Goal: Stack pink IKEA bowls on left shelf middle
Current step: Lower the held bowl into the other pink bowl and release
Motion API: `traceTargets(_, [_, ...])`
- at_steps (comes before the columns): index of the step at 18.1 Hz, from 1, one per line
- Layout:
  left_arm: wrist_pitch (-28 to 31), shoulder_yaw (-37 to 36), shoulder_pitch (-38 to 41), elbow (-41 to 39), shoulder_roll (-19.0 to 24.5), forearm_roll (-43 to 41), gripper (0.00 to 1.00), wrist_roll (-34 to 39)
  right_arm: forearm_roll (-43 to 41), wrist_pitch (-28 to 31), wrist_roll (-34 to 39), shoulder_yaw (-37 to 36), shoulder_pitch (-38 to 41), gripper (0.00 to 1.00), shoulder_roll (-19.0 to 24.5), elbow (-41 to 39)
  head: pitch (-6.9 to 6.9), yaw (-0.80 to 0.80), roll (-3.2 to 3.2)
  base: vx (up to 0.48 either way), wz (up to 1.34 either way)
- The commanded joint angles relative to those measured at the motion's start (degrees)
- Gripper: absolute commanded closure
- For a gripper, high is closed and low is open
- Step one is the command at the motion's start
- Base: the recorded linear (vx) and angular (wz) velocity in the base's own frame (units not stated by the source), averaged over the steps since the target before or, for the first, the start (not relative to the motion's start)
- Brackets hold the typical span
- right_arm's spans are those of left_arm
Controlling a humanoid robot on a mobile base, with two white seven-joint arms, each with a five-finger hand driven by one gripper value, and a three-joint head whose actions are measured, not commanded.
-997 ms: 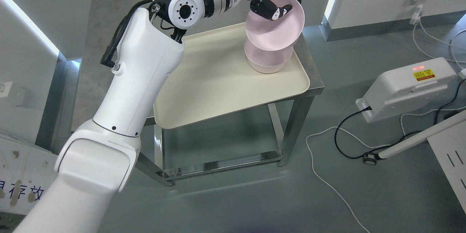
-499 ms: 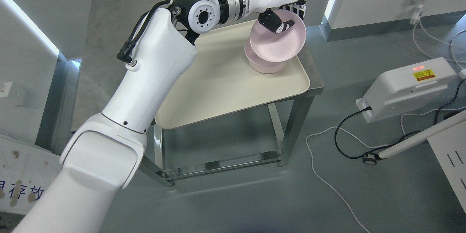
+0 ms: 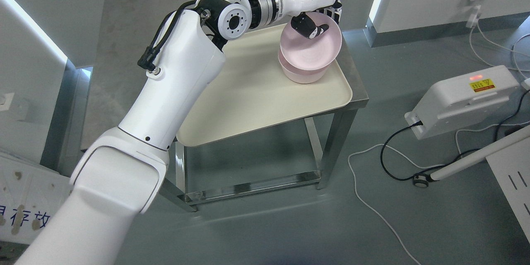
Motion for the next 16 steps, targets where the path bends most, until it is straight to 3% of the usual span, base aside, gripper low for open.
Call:
traceTargets(1, [-0.9,0.8,0.2,2.0,0.6,-2.6,0.95,-0.2,0.0,0.0,0.0,0.0,0.0,0.0,-1.0,0.0,0.0,0.0,0.0,0.0,0.0])
traceTargets(3, [-1.3,0.9,0.5,2.0,0.6,-2.6,0.93,-0.4,0.0,0.0,0.0,0.0,0.0,0.0,-1.0,0.0,0.0,0.0,0.0,0.0,0.0])
traceTargets(4, [-1.3,1.1,0.5,2.0,0.6,-2.6,0.85,-0.4,0.0,0.0,0.0,0.0,0.0,0.0,-1.0,0.0,0.0,0.0,0.0,0.0,0.0])
traceTargets(6, [-1.3,2.8,0.7,1.8,0.6,-2.6,0.58,-0.4,0.0,0.0,0.0,0.0,0.0,0.0,-1.0,0.0,0.0,0.0,0.0,0.0,0.0])
traceTargets(8, [-1.6,5.2,0.7,1.3,0.6,-2.1,0.47,-1.3,0.0,0.0,0.0,0.0,0.0,0.0,-1.0,0.0,0.0,0.0,0.0,0.0,0.0])
traceTargets(10, [-3.1,13.2,0.9,0.3,0.6,-1.4,0.38,-2.0,0.0,0.0,0.0,0.0,0.0,0.0,-1.0,0.0,0.0,0.0,0.0,0.0,0.0])
traceTargets(12, [-4.7,26.7,3.1,-2.5,0.6,4.7,0.34,-2.0,0.0,0.0,0.0,0.0,0.0,0.0,-1.0,0.0,0.0,0.0,0.0,0.0,0.0])
traceTargets(13, [-4.9,30.0,5.9,-4.4,0.6,13.5,0.34,-2.0,0.0,0.0,0.0,0.0,0.0,0.0,-1.0,0.0,0.0,0.0,0.0,0.0,0.0])
traceTargets(15, [-5.9,30.8,10.2,-9.0,0.6,22.2,0.25,-2.0,0.0,0.0,0.0,0.0,0.0,0.0,-1.0,0.0,0.0,0.0,0.0,0.0,0.0])
traceTargets(16, [-6.5,30.0,13.9,-12.0,0.6,22.5,0.23,-2.3,0.0,0.0,0.0,0.0,0.0,0.0,-1.0,0.0,0.0,0.0,0.0,0.0,0.0])
